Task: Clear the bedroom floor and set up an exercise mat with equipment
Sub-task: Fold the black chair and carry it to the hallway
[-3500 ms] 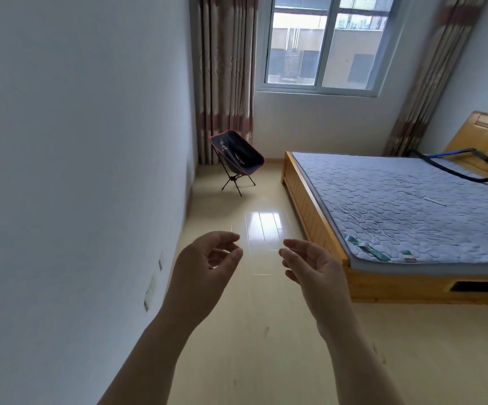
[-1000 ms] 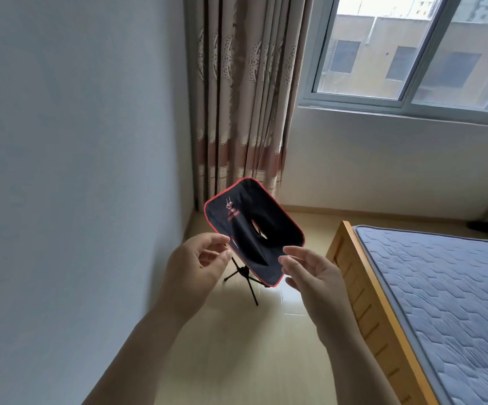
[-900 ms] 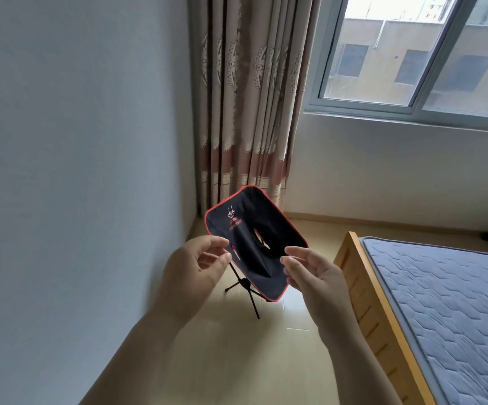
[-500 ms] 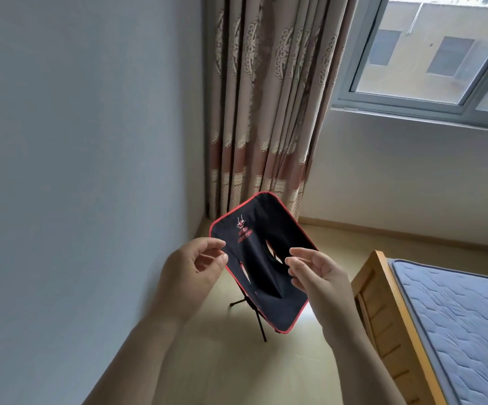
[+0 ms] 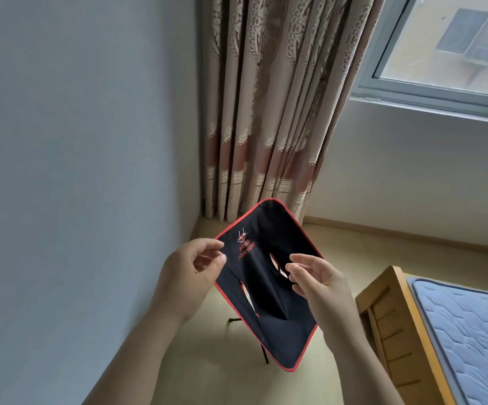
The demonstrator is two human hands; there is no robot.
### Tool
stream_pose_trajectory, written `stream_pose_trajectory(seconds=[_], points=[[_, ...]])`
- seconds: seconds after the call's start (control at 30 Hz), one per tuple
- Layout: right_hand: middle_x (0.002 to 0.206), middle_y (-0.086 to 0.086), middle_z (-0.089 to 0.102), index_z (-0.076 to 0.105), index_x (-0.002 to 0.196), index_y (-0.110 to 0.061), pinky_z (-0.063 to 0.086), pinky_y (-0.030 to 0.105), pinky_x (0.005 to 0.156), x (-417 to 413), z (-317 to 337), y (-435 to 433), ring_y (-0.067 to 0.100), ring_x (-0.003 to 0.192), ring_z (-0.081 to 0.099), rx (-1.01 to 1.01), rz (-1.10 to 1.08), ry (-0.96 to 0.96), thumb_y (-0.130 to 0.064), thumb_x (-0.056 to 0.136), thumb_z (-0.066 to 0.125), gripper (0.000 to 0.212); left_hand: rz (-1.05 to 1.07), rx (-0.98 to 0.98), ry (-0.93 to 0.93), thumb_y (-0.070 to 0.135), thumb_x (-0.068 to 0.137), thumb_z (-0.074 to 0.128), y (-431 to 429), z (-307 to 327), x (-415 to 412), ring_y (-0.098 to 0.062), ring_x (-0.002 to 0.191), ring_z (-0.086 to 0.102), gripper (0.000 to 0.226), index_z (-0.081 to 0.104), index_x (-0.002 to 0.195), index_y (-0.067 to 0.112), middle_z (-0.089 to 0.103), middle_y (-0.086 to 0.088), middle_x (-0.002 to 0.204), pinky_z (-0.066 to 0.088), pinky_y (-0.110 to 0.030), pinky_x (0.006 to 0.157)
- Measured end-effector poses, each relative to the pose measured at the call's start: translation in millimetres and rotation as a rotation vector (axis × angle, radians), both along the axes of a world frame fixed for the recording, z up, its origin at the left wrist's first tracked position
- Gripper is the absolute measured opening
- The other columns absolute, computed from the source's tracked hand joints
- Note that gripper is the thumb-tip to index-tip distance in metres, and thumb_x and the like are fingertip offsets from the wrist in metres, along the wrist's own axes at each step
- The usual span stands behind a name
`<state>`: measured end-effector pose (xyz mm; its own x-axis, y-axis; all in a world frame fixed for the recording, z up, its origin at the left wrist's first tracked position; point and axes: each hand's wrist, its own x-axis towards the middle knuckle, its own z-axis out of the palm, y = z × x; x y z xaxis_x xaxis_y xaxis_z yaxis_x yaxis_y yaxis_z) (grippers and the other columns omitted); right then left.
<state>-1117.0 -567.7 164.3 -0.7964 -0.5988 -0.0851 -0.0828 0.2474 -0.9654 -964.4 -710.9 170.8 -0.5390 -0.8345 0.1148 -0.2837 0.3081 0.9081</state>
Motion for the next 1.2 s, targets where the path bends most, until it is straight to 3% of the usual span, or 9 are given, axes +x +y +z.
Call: stream_pose_trajectory(seconds=[0.33, 0.63, 0.8, 0.93, 1.0, 1.2], points=[[0.096, -0.005, 0.074, 0.072, 0.099, -0.026, 0.056, 0.037, 0.091, -111, -23, -87, 0.011, 0.094, 0.069, 0.009, 0.010, -0.072, -0.019, 0.088, 0.066, 0.014, 0.044, -0.048, -0.062, 0.015, 0.086, 0.067, -71, -2, -88, 0.007, 0.082, 0.060, 0.018, 0.066, 0.097, 0.029, 0.068, 0.017, 0.085, 0.041, 0.001, 0.066], [0.099, -0.002, 0.072, 0.071, 0.104, -0.021, 0.055, 0.035, 0.090, -165, -74, -179, 0.015, 0.097, 0.067, 0.200, 0.059, -0.121, -0.021, 0.089, 0.064, 0.016, 0.099, 0.056, -0.106, 0.014, 0.086, 0.067, -153, -40, -129, 0.006, 0.082, 0.060, 0.018, 0.067, 0.096, 0.029, 0.068, 0.014, 0.086, 0.042, 0.000, 0.067], [0.098, -0.002, 0.072, 0.072, 0.101, -0.021, 0.055, 0.038, 0.091, -186, -115, -246, 0.013, 0.096, 0.066, 0.335, 0.015, -0.163, -0.019, 0.088, 0.062, 0.017, 0.058, 0.104, -0.158, 0.014, 0.085, 0.066, -227, -75, -155, 0.003, 0.080, 0.060, 0.018, 0.066, 0.094, 0.030, 0.069, 0.012, 0.084, 0.042, -0.002, 0.067], [0.084, -0.005, 0.070, 0.071, 0.099, -0.019, 0.057, 0.034, 0.082, -194, -154, -301, 0.010, 0.080, 0.066, 0.420, -0.032, -0.206, -0.018, 0.089, 0.060, 0.014, 0.004, 0.160, -0.228, 0.015, 0.086, 0.066, -288, -108, -174, 0.000, 0.079, 0.062, 0.017, 0.067, 0.095, 0.029, 0.069, 0.012, 0.084, 0.044, -0.003, 0.068], [0.085, -0.004, 0.070, 0.071, 0.099, -0.019, 0.057, 0.035, 0.083, -196, -181, -329, 0.012, 0.082, 0.066, 0.468, -0.059, -0.245, -0.022, 0.088, 0.061, 0.015, -0.025, 0.193, -0.264, 0.015, 0.086, 0.066, -316, -129, -185, -0.001, 0.080, 0.064, 0.017, 0.067, 0.096, 0.029, 0.070, 0.011, 0.085, 0.044, -0.003, 0.068], [0.095, -0.001, 0.071, 0.068, 0.110, -0.015, 0.052, 0.031, 0.081, -198, -271, -390, 0.018, 0.087, 0.065, 0.635, -0.072, -0.337, -0.038, 0.084, 0.060, 0.036, -0.087, 0.252, -0.377, 0.016, 0.086, 0.065, -368, -190, -214, 0.000, 0.079, 0.063, 0.017, 0.067, 0.095, 0.030, 0.069, 0.013, 0.084, 0.044, -0.002, 0.067]])
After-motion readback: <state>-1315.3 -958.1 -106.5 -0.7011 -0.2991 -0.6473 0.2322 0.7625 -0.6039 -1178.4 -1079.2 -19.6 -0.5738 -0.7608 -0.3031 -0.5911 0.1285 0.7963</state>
